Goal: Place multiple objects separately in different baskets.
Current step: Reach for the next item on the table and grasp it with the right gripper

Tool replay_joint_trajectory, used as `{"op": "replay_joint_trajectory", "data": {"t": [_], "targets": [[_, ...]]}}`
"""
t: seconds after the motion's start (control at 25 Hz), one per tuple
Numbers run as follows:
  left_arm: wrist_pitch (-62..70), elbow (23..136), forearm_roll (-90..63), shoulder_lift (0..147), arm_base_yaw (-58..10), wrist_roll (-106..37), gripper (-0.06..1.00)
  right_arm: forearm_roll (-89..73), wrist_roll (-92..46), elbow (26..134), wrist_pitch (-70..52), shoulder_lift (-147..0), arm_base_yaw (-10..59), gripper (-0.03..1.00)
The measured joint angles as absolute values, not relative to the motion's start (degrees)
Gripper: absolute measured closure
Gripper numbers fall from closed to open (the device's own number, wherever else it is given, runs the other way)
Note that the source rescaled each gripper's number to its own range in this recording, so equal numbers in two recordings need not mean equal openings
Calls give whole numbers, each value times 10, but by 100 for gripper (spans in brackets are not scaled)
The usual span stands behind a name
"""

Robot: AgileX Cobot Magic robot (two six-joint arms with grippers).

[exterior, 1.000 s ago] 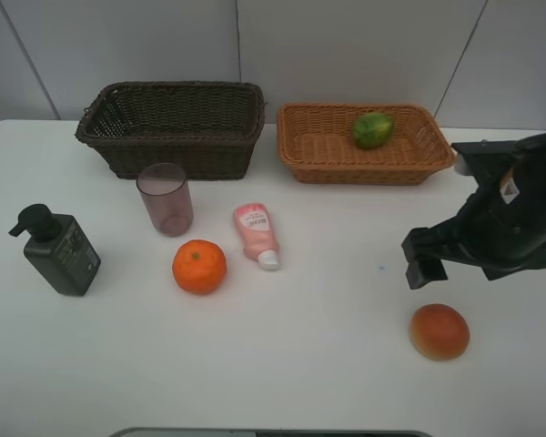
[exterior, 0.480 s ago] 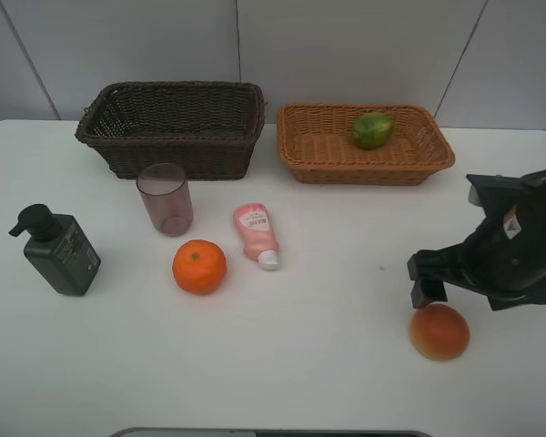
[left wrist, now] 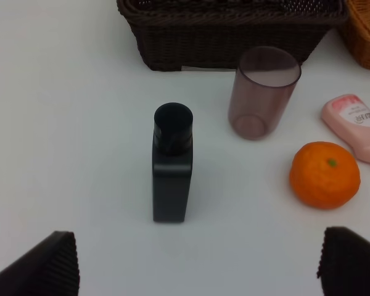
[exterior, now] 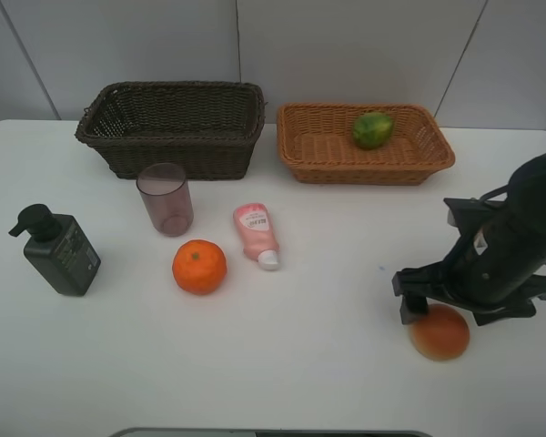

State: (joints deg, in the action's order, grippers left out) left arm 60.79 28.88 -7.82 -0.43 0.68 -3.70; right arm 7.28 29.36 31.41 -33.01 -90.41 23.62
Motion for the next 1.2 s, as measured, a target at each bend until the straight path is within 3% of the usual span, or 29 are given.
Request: {"op": "replay_joint_trajectory", "data": {"t": [0.6, 0.68, 0.72, 0.84, 0.88, 1.2], "targets": [[608, 289, -78, -4, 7, -37, -6, 73, 294, 314, -299, -946, 236, 8], [608, 289, -78, -4, 7, -37, -6, 73, 294, 314, -299, -949, 236, 21], [608, 289, -78, -4, 7, -37, -6, 73, 294, 314, -299, -950, 236, 33], [608, 289, -78, -4, 7, -37, -6, 62, 294, 314, -299, -951, 236, 88], [608, 289, -78, -4, 7, -37, -6, 56, 294, 314, -299, -951, 236, 95], [608, 289, -78, -4, 7, -37, -6, 44, 294, 314, -297, -951, 236, 95]]}}
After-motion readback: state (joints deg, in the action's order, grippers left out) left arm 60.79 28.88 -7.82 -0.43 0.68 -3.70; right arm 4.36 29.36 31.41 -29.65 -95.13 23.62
